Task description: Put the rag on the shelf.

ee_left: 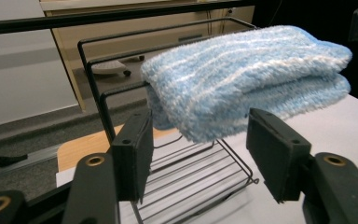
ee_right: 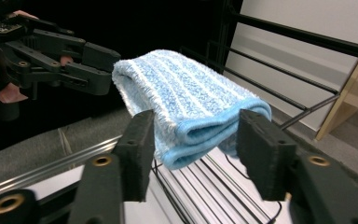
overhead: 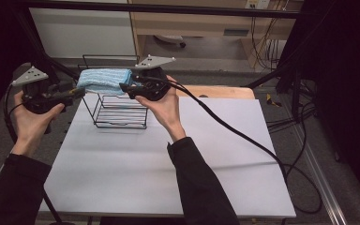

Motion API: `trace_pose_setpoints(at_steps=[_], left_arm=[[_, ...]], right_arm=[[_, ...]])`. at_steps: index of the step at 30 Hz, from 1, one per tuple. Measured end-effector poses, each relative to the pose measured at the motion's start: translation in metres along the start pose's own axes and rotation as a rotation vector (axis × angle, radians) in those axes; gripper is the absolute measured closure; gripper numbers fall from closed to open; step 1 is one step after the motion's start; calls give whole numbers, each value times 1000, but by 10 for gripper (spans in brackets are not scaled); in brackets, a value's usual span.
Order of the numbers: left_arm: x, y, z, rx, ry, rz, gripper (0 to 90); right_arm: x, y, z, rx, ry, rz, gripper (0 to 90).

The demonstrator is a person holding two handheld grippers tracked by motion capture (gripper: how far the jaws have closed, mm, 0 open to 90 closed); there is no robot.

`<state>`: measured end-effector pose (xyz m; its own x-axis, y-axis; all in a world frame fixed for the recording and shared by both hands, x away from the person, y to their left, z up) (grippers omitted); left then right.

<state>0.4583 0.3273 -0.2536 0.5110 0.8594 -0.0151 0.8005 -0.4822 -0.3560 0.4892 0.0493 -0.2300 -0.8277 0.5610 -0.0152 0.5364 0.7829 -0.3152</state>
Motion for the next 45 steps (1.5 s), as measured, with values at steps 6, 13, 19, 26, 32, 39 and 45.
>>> trace_pose_setpoints(at_steps=[6,13,19,26,32,39,45], left_arm=[[-6,-8,12,8,3,23,355],[-18,-10,36,46,21,43,281],[-29,-3,61,79,20,59,211],[-40,10,88,115,6,79,140],[-52,20,109,130,4,103,101],[-71,30,136,144,-1,138,95],[-85,39,161,172,21,157,95]], right_arm=[[8,-9,3,38,-7,6,319],[11,-20,17,47,5,17,201],[5,-34,40,67,24,26,126],[-9,-56,72,110,55,41,68],[-23,-80,102,130,91,63,24],[-39,-108,145,156,147,90,7],[-51,-137,184,174,197,105,7]])
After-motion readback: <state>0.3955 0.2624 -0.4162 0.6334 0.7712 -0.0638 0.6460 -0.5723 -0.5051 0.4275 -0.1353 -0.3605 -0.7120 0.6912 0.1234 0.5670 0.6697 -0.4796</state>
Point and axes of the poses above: each handheld gripper's, and its own axes: y roughly forward along the jaws, z roughly out of its underside, x roughly to its left, the point moved 3 cm from there along y, roughly forward along the jaws
